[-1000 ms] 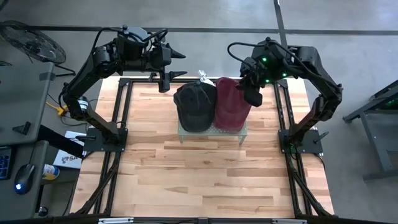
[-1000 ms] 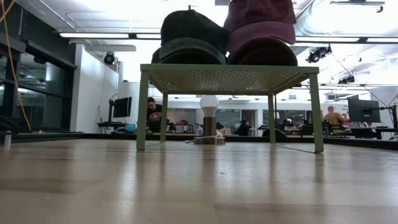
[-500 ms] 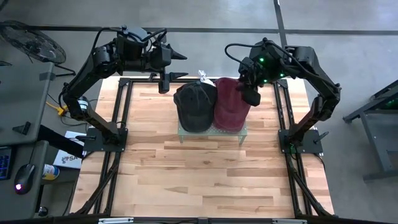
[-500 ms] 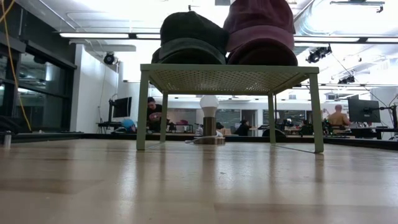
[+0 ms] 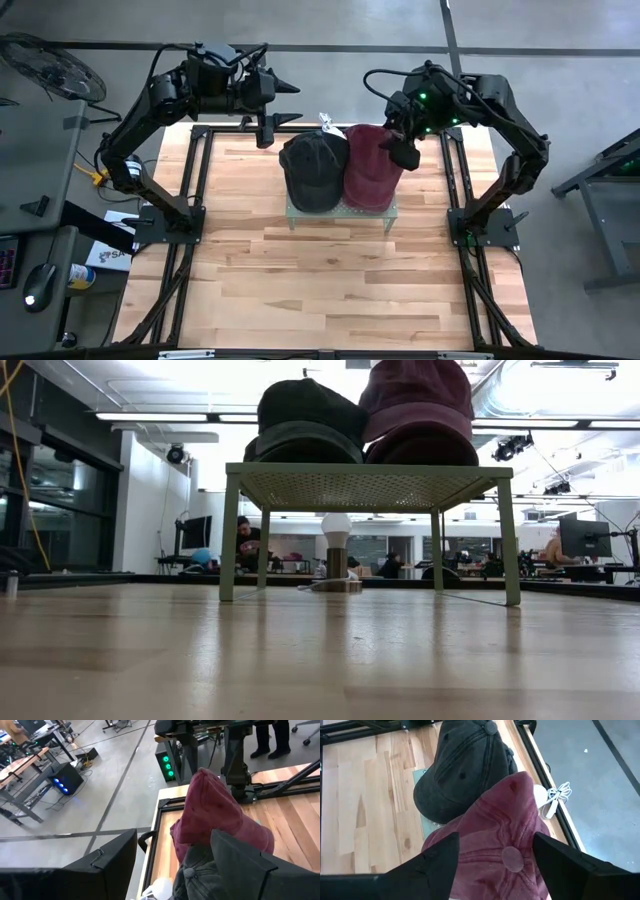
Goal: Pick & Place hat
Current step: Stack the red cap on top of the red cap on the shelf
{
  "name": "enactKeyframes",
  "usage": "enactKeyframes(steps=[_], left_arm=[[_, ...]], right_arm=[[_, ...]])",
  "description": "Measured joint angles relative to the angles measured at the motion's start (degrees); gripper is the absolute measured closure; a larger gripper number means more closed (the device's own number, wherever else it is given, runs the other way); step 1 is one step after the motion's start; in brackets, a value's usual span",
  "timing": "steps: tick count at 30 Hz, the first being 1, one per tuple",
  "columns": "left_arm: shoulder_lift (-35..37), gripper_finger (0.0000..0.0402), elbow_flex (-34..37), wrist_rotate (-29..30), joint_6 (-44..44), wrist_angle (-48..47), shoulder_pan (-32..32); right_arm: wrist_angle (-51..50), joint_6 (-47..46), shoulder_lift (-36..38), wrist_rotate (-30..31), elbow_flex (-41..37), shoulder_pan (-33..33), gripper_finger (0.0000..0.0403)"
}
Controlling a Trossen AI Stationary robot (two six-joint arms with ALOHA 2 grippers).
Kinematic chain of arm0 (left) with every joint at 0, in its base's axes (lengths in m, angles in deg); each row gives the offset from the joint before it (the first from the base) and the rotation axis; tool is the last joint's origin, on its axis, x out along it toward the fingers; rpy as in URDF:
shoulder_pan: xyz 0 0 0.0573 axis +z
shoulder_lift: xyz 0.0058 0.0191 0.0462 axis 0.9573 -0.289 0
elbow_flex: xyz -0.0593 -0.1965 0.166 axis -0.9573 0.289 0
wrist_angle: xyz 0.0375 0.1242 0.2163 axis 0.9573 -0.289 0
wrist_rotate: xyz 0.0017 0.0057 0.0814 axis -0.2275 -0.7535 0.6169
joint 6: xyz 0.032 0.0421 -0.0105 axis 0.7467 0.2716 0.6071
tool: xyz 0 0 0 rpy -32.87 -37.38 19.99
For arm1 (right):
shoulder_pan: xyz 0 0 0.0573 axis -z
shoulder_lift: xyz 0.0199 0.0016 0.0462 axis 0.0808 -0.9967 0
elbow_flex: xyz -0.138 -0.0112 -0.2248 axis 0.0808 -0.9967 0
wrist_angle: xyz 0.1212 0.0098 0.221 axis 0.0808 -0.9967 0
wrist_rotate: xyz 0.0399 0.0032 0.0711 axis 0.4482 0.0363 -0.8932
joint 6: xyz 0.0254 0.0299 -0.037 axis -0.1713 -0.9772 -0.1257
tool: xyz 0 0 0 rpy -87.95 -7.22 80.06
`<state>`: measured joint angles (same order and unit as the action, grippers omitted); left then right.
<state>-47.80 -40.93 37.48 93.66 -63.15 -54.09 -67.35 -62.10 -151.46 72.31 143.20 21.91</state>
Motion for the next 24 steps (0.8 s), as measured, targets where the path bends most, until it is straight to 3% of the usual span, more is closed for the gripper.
enactKeyframes(steps=[17, 24], left_arm=[[0.00, 0.0154, 0.00, 0.02, -2.51, -0.05, 0.00], [0.00, 0.0154, 0.00, 0.04, -2.57, -1.00, 0.00]], right_arm=[[-0.30, -4.59, 2.77, 8.40, 0.00, 0.76, 0.0162], [-1.89, -7.85, 3.58, 12.01, 0.00, 0.72, 0.0196]])
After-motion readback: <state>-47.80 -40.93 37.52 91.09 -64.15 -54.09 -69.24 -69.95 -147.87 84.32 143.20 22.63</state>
